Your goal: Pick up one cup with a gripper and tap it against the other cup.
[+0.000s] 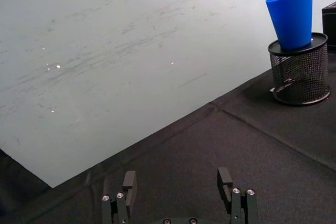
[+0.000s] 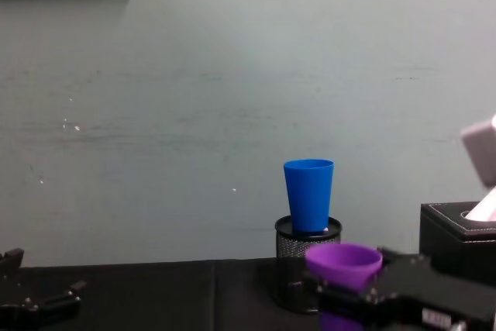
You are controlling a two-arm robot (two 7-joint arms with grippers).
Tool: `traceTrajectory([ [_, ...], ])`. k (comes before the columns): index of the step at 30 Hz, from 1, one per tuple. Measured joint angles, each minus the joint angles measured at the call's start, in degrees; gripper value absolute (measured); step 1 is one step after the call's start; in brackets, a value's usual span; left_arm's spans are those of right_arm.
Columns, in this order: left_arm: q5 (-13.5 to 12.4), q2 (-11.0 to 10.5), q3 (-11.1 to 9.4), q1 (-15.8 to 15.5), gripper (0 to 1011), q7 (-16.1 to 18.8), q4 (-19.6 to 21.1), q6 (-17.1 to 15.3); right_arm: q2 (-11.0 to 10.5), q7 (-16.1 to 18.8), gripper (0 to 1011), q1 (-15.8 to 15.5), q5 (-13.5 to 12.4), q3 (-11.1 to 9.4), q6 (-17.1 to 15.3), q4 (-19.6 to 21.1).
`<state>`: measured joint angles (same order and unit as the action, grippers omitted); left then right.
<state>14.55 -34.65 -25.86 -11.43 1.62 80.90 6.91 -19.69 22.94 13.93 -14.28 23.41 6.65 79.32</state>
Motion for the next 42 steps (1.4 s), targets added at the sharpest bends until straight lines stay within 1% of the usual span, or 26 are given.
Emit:
traceTrajectory([
  [1, 0.00, 0.00, 0.00, 0.00, 1000, 0.00, 0.00, 0.00, -0.33, 0.14, 742, -0.14, -0.16, -0.47, -1.35, 1.66],
  [2, 0.00, 0.00, 0.00, 0.00, 1000, 0.00, 0.00, 0.00, -0.33, 0.14, 741, -0.14, -0.16, -0.47, -1.35, 1.66],
  [3, 0.00, 0.00, 0.00, 0.00, 1000, 0.00, 0.00, 0.00, -0.50, 0.22, 741, -0.17, -0.27, -0.69, -2.03, 2.52],
  [5, 0.00, 0.00, 0.00, 0.00, 1000, 0.00, 0.00, 0.00, -1.11, 0.52, 741, -0.24, -0.83, -1.39, -4.64, 5.26],
  [8, 0.00, 0.00, 0.00, 0.00, 1000, 0.00, 0.00, 0.00, -1.68, 0.65, 741, -0.20, -1.31, -1.88, -6.83, 7.73],
  [13, 0.00, 0.00, 0.00, 0.00, 1000, 0.00, 0.00, 0.00, -2.30, 0.81, 741, -0.01, -1.84, -2.26, -9.01, 10.40],
  [16, 0.00, 0.00, 0.00, 0.00, 1000, 0.00, 0.00, 0.00, -2.41, 0.81, 741, 0.15, -2.34, -2.38, -10.03, 11.35],
  [22, 0.00, 0.00, 0.00, 0.00, 1000, 0.00, 0.00, 0.00, -2.42, 0.74, 741, 0.21, -3.20, -2.39, -11.01, 11.95],
  [42, 0.00, 0.00, 0.00, 0.00, 1000, 0.00, 0.00, 0.00, -2.37, 0.65, 741, 0.21, -3.02, -2.37, -10.88, 11.80],
])
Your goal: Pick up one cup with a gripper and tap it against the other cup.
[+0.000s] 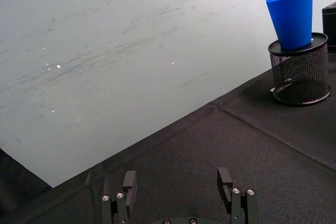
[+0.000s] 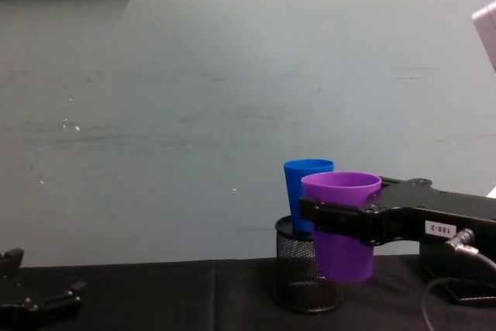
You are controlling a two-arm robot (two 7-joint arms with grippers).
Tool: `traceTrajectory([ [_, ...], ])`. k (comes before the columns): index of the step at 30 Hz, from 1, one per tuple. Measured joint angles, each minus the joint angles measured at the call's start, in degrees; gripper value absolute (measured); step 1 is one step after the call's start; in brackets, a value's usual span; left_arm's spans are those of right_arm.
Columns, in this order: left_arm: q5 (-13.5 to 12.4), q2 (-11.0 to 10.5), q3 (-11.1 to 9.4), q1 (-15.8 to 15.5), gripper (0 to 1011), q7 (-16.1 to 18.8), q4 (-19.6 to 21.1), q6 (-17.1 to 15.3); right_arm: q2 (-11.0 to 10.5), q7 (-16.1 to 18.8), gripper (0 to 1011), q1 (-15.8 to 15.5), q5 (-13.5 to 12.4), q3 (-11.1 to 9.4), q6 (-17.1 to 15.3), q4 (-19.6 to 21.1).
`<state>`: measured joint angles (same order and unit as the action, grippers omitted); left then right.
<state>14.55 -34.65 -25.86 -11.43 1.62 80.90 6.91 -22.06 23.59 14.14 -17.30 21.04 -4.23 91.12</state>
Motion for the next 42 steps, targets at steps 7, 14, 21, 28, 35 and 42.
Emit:
traceTrajectory([
  [7, 0.00, 0.00, 0.00, 0.00, 1000, 0.00, 0.00, 0.00, 0.00, 0.00, 741, 0.00, 0.03, 0.00, 0.03, -0.04],
  [14, 0.00, 0.00, 0.00, 0.00, 1000, 0.00, 0.00, 0.00, 0.00, -0.01, 741, 0.00, 0.07, 0.00, 0.07, -0.07],
  [21, 0.00, 0.00, 0.00, 0.00, 1000, 0.00, 0.00, 0.00, 0.00, 0.00, 741, 0.00, 0.08, 0.00, 0.10, -0.07],
  [28, 0.00, 0.00, 0.00, 0.00, 1000, 0.00, 0.00, 0.00, 0.00, 0.00, 741, 0.00, 0.08, 0.00, 0.11, -0.07],
  [35, 0.00, 0.00, 0.00, 0.00, 1000, 0.00, 0.00, 0.00, 0.00, 0.00, 741, 0.00, 0.08, 0.00, 0.10, -0.07],
  [42, 0.00, 0.00, 0.00, 0.00, 1000, 0.00, 0.00, 0.00, 0.00, 0.00, 741, 0.00, 0.08, 0.00, 0.10, -0.07],
])
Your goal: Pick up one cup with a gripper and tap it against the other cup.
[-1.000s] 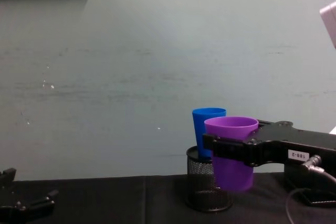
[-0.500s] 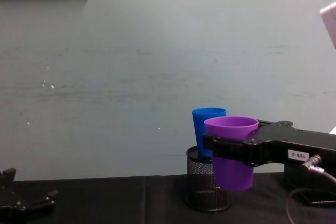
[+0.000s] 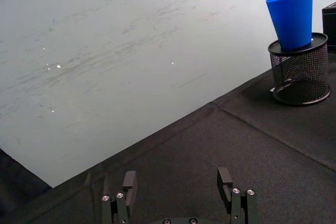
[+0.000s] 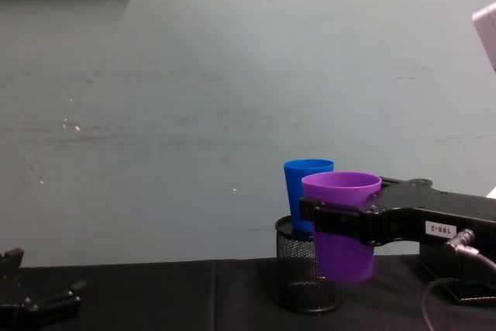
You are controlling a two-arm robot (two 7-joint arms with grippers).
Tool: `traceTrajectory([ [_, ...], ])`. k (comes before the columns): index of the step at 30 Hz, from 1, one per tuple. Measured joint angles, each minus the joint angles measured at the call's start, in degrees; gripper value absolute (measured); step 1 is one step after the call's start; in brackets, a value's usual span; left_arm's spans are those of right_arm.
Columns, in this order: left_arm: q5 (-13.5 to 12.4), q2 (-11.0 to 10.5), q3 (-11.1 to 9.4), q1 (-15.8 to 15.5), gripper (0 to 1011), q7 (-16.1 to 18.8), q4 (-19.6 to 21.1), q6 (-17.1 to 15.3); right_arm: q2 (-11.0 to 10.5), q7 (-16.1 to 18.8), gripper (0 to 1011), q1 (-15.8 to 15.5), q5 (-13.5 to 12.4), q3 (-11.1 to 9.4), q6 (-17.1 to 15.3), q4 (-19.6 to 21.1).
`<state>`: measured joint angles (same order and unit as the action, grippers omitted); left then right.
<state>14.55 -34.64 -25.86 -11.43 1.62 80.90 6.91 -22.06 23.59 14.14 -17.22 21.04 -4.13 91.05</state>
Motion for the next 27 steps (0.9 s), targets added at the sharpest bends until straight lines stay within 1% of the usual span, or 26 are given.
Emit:
traceTrajectory([
  [27, 0.00, 0.00, 0.00, 0.00, 1000, 0.00, 0.00, 0.00, 0.00, 0.00, 741, 0.00, 0.00, 0.00, 0.00, 0.00],
])
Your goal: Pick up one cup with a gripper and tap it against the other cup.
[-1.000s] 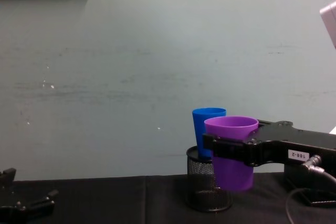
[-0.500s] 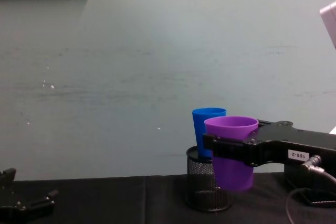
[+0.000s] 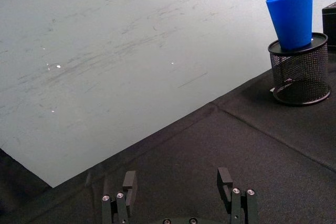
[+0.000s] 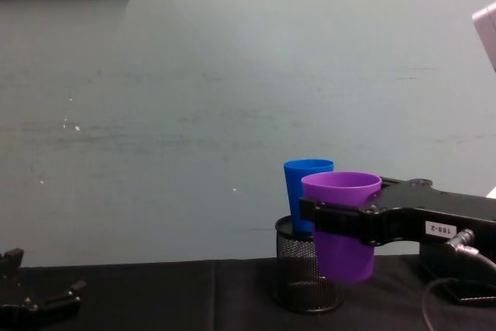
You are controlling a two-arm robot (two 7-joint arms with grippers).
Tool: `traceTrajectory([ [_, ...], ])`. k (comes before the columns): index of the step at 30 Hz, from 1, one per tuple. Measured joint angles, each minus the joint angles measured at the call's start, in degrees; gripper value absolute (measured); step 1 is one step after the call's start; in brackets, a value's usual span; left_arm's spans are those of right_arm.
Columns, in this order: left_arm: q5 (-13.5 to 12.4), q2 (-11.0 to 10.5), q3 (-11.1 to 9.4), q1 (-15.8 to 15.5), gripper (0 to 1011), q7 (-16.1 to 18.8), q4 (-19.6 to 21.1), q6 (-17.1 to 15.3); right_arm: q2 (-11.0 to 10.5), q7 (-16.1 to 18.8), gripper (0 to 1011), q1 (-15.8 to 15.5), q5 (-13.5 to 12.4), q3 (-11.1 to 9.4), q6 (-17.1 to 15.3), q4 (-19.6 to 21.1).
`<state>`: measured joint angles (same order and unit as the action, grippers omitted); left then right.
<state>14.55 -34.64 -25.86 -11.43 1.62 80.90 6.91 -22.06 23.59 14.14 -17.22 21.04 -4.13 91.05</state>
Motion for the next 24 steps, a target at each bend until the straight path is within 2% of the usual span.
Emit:
traceTrajectory([
  [21, 0.00, 0.00, 0.00, 0.00, 1000, 0.00, 0.00, 0.00, -0.01, 0.00, 741, 0.03, -0.01, 0.03, 0.00, -0.02],
  [24, 0.00, 0.00, 0.00, 0.00, 1000, 0.00, 0.00, 0.00, 0.17, -0.01, 741, 0.68, 0.10, 0.47, -0.08, -1.20],
])
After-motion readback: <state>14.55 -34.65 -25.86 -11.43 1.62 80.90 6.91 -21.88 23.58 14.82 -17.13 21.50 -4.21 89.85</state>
